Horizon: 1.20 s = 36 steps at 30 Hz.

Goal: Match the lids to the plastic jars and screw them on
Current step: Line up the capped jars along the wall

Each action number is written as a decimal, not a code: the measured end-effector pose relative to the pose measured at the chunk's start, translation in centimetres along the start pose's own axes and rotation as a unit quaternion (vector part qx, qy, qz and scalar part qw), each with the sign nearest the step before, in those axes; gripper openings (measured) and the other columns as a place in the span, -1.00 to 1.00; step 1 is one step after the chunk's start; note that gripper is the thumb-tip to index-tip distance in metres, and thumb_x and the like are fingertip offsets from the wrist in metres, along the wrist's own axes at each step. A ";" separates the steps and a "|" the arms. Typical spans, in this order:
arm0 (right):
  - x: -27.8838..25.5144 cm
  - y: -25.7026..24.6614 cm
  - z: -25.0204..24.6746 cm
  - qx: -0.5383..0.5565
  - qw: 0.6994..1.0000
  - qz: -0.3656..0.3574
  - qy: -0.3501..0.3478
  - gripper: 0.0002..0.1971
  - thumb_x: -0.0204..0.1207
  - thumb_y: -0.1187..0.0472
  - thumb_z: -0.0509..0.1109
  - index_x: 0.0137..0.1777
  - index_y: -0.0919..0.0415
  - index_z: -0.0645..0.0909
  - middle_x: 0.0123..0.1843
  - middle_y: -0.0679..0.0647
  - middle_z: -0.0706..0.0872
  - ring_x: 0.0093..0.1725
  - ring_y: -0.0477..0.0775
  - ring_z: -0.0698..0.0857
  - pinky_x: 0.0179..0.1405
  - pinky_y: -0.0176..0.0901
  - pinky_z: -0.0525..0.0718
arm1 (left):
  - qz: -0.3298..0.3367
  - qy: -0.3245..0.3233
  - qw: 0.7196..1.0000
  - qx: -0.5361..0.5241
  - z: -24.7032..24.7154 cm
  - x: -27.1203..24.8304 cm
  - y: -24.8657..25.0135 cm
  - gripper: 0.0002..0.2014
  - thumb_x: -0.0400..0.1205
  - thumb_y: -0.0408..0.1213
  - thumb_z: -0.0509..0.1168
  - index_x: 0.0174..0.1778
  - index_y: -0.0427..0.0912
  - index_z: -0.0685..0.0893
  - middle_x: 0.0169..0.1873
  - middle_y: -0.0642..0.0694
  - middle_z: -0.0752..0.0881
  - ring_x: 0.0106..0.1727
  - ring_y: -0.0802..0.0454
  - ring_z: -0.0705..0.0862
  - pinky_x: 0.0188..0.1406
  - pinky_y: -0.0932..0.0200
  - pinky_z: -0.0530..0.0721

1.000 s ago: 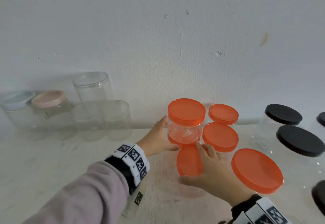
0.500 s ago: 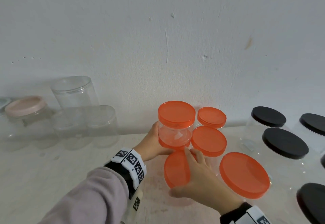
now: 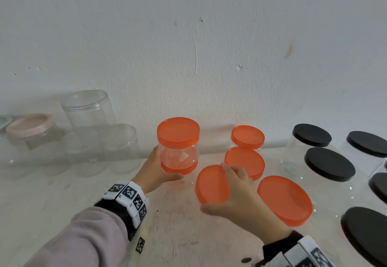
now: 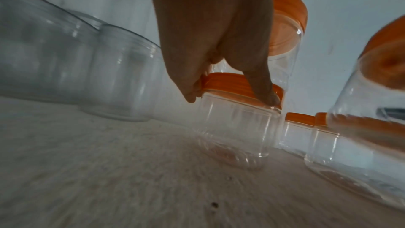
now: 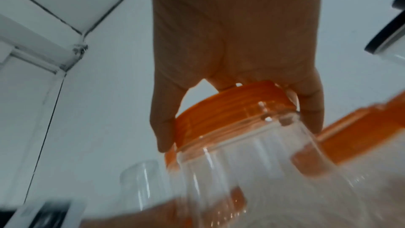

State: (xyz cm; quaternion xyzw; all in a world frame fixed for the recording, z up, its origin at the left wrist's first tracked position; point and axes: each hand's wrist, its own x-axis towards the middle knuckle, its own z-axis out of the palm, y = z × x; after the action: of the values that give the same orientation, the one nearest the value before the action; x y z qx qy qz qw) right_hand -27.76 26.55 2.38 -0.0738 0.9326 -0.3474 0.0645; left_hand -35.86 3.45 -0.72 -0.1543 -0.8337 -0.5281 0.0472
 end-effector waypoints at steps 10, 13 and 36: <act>4.8 -1.7 -7.0 -0.012 0.972 0.120 0.201 0.08 0.27 -0.20 0.58 0.65 0.15 0.05 0.54 0.18 0.15 0.47 0.29 0.21 0.36 0.25 0.42 | -0.082 0.048 0.995 0.040 -2.2 -1.8 -2.8 -0.14 0.21 -0.08 0.69 0.31 0.13 0.28 0.19 0.17 0.49 0.19 0.26 0.53 0.06 0.36 0.48; 5.8 -1.6 -7.3 -0.030 0.968 0.150 0.199 0.04 0.31 -0.20 0.56 0.62 0.23 0.08 0.52 0.23 0.19 0.46 0.31 0.23 0.37 0.24 0.41 | -0.080 0.051 0.994 0.044 -2.3 -1.9 -2.9 -0.11 0.18 0.00 0.67 0.32 0.08 0.28 0.18 0.16 0.48 0.15 0.33 0.51 -0.03 0.44 0.46; -0.7 1.6 -5.0 -0.127 0.933 0.330 0.065 0.18 0.28 -0.24 0.57 0.65 0.29 -0.08 0.58 0.33 0.20 0.56 0.38 0.22 0.54 0.30 0.22 | -0.077 0.060 0.993 0.060 -2.1 -1.7 -2.6 -0.13 0.20 -0.07 0.67 0.36 -0.05 0.36 0.14 0.14 0.49 0.14 0.29 0.54 0.06 0.39 0.47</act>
State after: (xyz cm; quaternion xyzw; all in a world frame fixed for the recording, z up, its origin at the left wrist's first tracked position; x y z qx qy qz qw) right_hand -28.10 31.06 5.14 0.2535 0.9428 -0.1890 0.1052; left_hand -35.19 0.17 -2.48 -0.0546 -0.8691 -0.4872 0.0653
